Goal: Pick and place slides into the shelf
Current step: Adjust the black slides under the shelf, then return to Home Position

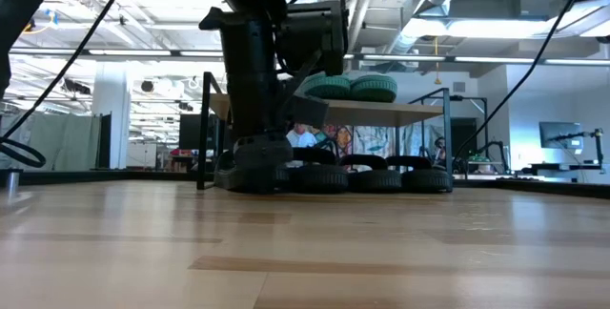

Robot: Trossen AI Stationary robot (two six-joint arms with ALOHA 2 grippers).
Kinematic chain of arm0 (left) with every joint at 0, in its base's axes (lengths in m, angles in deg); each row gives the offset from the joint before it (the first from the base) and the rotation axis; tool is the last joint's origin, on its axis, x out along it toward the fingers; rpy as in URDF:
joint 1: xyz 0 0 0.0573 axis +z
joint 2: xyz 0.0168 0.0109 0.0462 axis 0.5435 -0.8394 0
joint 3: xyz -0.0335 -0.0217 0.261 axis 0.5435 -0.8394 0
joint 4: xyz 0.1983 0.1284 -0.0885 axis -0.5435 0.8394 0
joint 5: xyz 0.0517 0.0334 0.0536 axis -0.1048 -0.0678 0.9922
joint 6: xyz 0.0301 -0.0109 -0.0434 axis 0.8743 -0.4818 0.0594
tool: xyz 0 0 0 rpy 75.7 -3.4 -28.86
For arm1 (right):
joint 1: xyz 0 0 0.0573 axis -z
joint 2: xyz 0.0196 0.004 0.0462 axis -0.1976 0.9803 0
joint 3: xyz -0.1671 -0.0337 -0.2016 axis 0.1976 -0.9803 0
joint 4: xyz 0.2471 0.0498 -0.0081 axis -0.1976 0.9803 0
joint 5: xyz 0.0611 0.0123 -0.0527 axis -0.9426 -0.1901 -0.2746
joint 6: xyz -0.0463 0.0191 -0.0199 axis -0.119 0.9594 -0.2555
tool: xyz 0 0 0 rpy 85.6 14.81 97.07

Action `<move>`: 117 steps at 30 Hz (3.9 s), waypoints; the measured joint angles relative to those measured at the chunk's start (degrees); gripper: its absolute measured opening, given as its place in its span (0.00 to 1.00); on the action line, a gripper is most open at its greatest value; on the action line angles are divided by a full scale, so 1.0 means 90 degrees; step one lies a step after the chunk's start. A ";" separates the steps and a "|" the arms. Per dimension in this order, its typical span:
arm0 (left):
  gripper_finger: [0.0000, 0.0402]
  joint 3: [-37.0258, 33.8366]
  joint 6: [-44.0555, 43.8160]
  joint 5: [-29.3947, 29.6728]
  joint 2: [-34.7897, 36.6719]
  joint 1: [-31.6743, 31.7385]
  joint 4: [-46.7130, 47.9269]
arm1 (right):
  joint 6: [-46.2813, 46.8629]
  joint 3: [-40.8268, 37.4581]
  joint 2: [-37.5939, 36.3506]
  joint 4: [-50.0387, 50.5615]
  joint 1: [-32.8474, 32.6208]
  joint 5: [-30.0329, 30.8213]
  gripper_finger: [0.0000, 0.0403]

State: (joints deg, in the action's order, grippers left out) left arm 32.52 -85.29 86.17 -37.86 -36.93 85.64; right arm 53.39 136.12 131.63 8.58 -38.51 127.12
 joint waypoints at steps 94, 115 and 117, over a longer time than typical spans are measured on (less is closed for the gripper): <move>0.00 -0.2393 0.2727 -0.0113 0.7640 0.0984 -0.4795 | -0.7277 -0.1454 -0.5543 -0.4115 0.3674 -0.4150 0.29; 0.00 -0.5683 0.2257 0.2324 0.9610 -0.0544 -0.7051 | -0.6894 -0.4351 -0.9081 -0.4767 0.3672 -0.4192 0.29; 0.00 -0.5991 0.2254 0.2319 0.9859 -0.0568 -0.7239 | -0.6975 -0.4473 -0.9065 -0.4837 0.3672 -0.4190 0.29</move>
State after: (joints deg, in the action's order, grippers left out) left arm -21.41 -65.00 107.04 50.87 -42.05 20.49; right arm -9.38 95.86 50.04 -34.95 -5.46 89.41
